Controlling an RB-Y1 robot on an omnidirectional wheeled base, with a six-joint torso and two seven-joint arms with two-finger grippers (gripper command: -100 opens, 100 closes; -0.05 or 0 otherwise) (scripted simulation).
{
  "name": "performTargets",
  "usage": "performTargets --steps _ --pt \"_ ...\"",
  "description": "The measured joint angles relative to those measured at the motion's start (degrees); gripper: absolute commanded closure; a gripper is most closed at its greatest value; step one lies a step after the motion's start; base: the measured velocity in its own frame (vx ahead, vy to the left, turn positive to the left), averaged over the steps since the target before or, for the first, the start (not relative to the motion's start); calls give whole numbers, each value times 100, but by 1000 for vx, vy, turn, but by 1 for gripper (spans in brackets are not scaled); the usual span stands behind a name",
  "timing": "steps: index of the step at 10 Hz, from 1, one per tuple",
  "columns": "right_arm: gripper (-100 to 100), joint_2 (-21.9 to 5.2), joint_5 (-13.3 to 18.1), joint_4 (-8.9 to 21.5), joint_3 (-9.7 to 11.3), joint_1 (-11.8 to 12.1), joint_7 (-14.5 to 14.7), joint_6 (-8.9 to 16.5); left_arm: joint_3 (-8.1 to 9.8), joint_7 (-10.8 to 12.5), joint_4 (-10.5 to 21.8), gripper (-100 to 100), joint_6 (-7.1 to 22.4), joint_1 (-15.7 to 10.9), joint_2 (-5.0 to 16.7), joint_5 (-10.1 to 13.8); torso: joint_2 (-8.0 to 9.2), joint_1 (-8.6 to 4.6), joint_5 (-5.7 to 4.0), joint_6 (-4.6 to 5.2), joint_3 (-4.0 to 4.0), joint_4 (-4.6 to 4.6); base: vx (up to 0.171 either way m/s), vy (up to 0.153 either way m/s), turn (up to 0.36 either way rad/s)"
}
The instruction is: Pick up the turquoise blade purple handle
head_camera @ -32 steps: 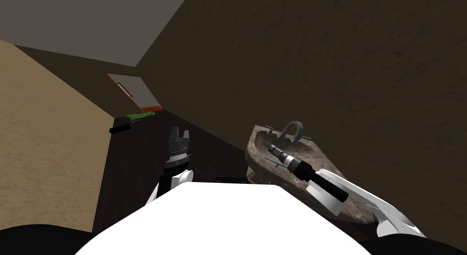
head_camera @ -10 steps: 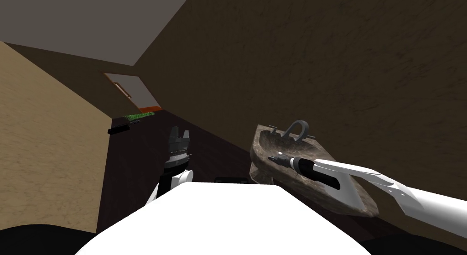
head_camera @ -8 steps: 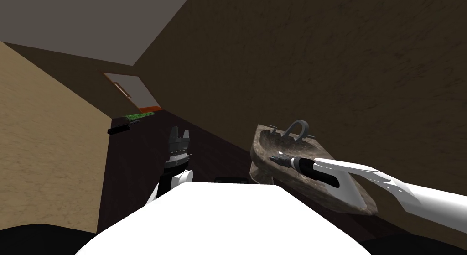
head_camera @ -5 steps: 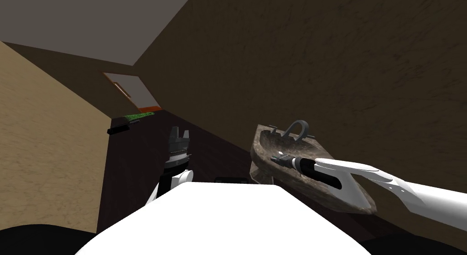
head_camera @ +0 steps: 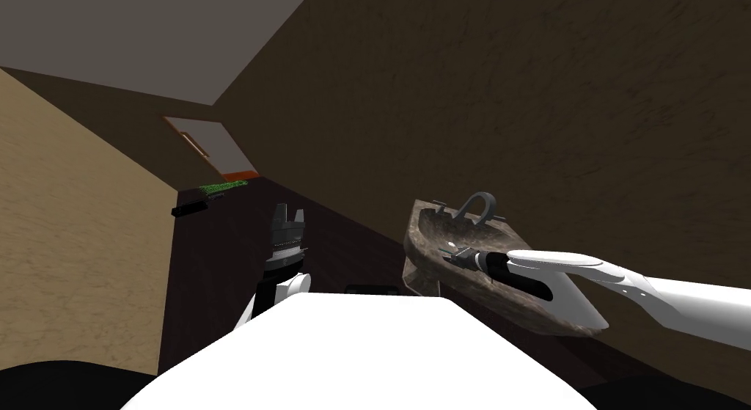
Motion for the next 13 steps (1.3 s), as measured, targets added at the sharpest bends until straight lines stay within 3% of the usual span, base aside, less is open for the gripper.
performTargets --steps 2,4,5,6,7,11,12,13 --pt "-100 -35 -156 20 -62 65 283 63 0 0 0 0 0 0 0 0 -3 -7 -2 0 -2 -1 -9 11 -9" --pt "-100 -359 81 23 307 -189 101 145 0 0 0 0 0 0 0 0 1 -2 0 0 0 0 -16 17 -6" --pt "-100 -390 47 43 258 -125 135 166 0 0 0 0 0 0 0 0 0 -4 -1 0 0 0 -4 6 -1" --pt "0 -391 38 45 246 -114 155 170 0 0 0 0 0 0 0 0 -2 -7 -2 0 -1 0 0 0 0" --pt "-100 -391 39 45 247 -116 153 169 0 0 0 0 0 0 0 0 -3 -9 -2 0 -2 -1 12 11 89" --pt "-100 26 230 328 384 -49 257 100 0 0 0 0 0 0 0 0 -19 -7 -10 -5 -13 -8 24 15 67" --pt "100 36 238 333 389 -49 259 106 0 0 0 0 0 0 0 0 -22 -14 -15 -7 -16 -11 0 0 0" --pt "100 35 237 332 388 -49 259 105 0 0 0 0 0 0 0 0 -22 -17 -16 -7 -16 -10 -3 1 20"
